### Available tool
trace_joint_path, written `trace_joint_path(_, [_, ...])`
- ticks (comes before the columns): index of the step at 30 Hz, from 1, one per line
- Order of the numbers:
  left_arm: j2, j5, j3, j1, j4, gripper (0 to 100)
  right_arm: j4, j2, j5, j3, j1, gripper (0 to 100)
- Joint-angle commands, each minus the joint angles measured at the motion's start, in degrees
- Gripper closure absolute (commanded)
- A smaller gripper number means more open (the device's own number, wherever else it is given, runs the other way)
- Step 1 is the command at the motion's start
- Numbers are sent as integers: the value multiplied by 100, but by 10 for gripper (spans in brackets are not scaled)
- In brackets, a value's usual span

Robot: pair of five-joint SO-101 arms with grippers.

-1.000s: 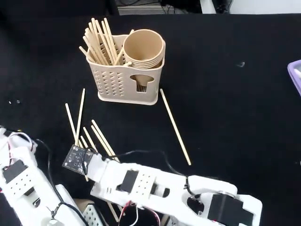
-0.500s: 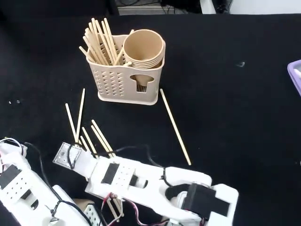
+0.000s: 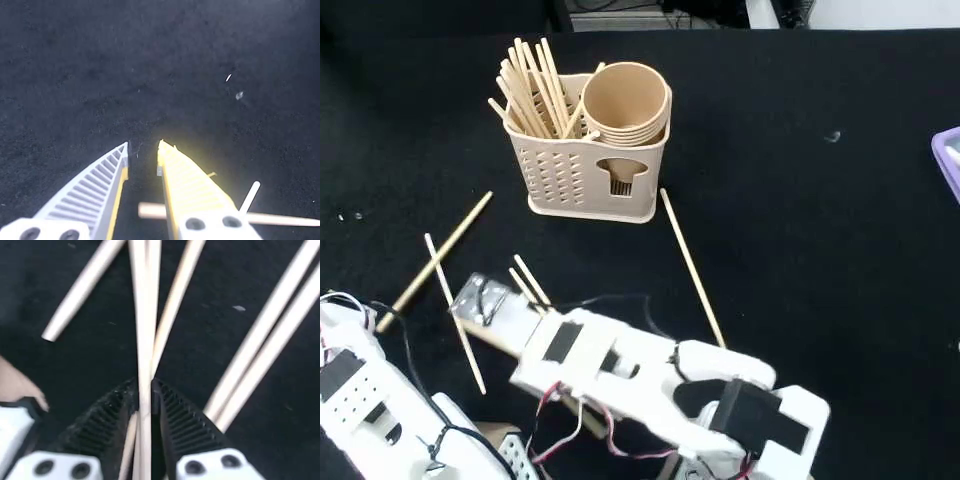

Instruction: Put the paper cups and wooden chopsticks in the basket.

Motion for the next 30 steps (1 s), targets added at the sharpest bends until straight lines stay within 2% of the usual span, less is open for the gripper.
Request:
trace_joint_path(1, [-9,53,-409,-40,-123,895,273,-505,396,-22,554,987])
trace_joint_path(9, [-9,53,-409,-13,-105,895,273,-892,536,136,1521,987])
trace_joint_path(13, [-9,53,-409,-13,-97,895,264,-892,993,119,1802,987])
trace_joint_path(21, [-9,53,-382,-13,-88,895,-44,-884,1108,338,1820,977])
trace_joint_path(26, [-9,53,-382,-13,-88,895,-18,-866,1108,365,1820,852])
trace_joint_path(30, [-9,53,-382,-13,-88,895,-62,-523,1116,303,1829,840])
